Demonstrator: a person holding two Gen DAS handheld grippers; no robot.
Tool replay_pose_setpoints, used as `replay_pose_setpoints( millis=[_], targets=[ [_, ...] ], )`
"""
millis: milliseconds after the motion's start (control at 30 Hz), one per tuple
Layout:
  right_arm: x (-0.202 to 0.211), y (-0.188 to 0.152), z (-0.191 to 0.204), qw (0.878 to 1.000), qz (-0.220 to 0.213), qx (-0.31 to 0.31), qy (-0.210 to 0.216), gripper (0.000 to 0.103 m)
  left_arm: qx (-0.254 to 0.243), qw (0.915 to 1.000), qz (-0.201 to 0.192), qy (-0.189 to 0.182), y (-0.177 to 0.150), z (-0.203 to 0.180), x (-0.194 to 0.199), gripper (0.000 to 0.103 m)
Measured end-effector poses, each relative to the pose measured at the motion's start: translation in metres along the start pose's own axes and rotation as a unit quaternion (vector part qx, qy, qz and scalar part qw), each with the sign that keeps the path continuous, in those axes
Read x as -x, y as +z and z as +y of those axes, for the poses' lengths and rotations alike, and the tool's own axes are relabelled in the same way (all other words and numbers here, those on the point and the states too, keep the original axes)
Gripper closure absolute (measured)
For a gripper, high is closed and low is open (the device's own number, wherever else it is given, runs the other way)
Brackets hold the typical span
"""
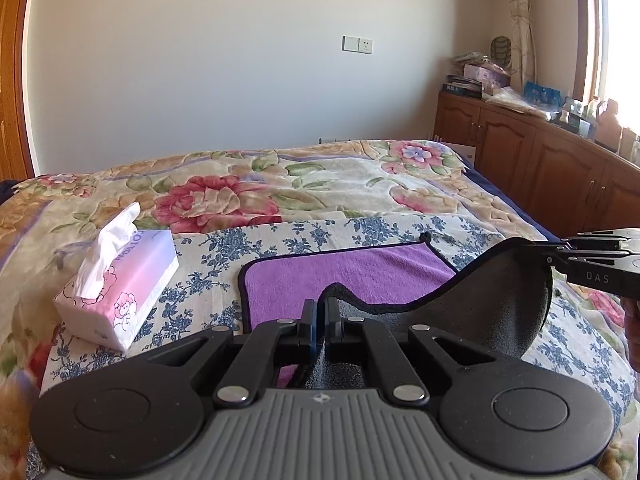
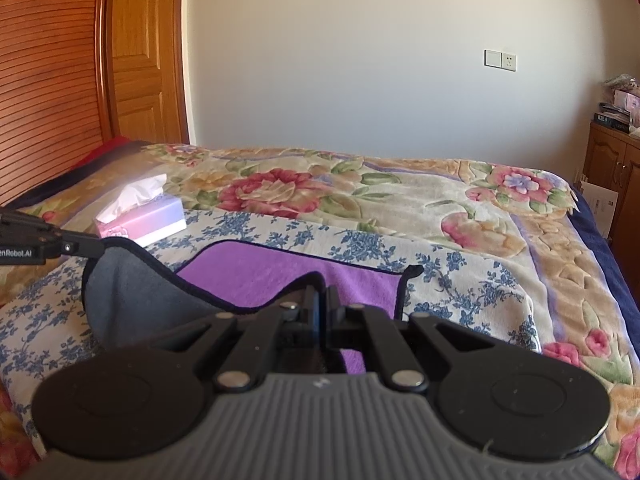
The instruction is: Fold towel
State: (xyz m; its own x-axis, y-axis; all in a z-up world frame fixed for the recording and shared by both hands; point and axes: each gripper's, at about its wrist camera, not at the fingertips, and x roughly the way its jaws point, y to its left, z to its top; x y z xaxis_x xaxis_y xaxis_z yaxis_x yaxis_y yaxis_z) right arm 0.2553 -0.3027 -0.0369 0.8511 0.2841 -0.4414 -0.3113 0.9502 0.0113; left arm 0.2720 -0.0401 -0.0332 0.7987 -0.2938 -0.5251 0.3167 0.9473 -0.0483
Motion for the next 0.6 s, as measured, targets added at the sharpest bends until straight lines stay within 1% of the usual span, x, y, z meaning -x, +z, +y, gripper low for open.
replay_pose_setpoints(
  millis=[167, 600],
  targets=[
    [-0.002, 0.003, -0.002, 1.000, -0.003, 0.002, -0.001, 0.099, 0.005, 1.0000, 0.003, 0.005, 0.004, 0.004, -0.004, 0.099],
    [-0.009, 0.017, -0.006, 1.000, -0.018, 0.011, -0.001, 0.099, -0.008, 0.9999, 0.003, 0.008, 0.020, 0.011, -0.018, 0.099]
  ],
)
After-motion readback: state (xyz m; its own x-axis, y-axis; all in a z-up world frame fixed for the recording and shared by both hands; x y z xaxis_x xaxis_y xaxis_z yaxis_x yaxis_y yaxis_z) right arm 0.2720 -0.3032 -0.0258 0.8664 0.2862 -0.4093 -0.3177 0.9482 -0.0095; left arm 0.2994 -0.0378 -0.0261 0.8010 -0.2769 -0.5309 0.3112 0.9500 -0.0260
